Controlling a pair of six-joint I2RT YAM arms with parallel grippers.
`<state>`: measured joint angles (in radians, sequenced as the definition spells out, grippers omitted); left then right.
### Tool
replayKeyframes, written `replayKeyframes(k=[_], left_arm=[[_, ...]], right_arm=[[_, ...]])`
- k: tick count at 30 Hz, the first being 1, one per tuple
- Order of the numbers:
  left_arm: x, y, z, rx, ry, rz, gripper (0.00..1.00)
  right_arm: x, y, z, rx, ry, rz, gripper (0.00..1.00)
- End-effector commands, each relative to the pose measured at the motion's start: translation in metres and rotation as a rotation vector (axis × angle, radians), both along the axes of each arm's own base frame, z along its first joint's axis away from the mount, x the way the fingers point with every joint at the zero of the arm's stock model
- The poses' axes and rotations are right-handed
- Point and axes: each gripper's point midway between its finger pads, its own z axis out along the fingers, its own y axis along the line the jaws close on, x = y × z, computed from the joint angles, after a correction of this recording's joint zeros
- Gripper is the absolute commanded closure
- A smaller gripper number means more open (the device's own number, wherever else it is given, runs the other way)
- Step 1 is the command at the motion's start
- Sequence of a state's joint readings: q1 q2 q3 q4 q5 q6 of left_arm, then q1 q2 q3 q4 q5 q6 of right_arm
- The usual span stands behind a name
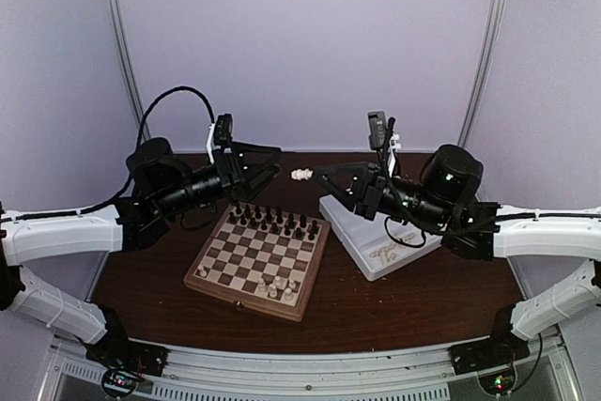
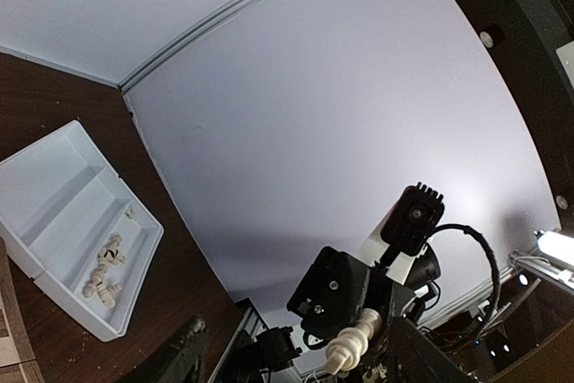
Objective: Set up the chess pieces on the board
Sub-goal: Place the chess piece on the chessboard.
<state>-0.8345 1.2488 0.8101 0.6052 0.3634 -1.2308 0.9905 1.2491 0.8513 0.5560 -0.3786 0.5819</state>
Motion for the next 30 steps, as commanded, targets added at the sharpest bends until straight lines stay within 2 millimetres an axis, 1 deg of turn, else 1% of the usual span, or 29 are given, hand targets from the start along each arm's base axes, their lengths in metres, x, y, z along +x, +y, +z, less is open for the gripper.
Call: replayKeyframes(k=[1,9,13,16,20,21,23,30], left_arm=[[-0.010,-0.005,0.028,-0.072,-0.063,-0.049,0.32],[-0.019,-0.016,0.037,-0.109,-0.084,-0.121,0.34],[-0.019,-0.017,0.038,-0.115,-0.089,-0.120,0.38],[-0.021,-0.019,0.042,-0.122,-0.099,-0.123,0.39],[-0.023,-0.021,0.041,-0.123,-0.100,-0.126,0.40],[-0.023,-0.021,0.041,-0.124,-0.102,-0.126,0.41],[-0.023,-0.021,0.041,-0.127,-0.103,-0.126,0.44],[-0.025,-0.023,0.042,-0.133,-0.112,-0.131,0.47]], right_arm=[[0.005,-0.003,0.027,0.095,-0.038,-0.023,1.00],[0.008,-0.001,0.035,0.117,-0.052,-0.034,1.00],[0.009,-0.001,0.036,0.130,-0.053,-0.037,1.00],[0.011,-0.001,0.036,0.137,-0.050,-0.047,1.00],[0.013,-0.002,0.040,0.161,-0.056,-0.054,1.00],[0.013,-0.001,0.042,0.165,-0.058,-0.053,1.00],[0.014,0.001,0.042,0.166,-0.058,-0.049,1.00],[0.015,0.007,0.037,0.166,-0.040,-0.030,1.00]])
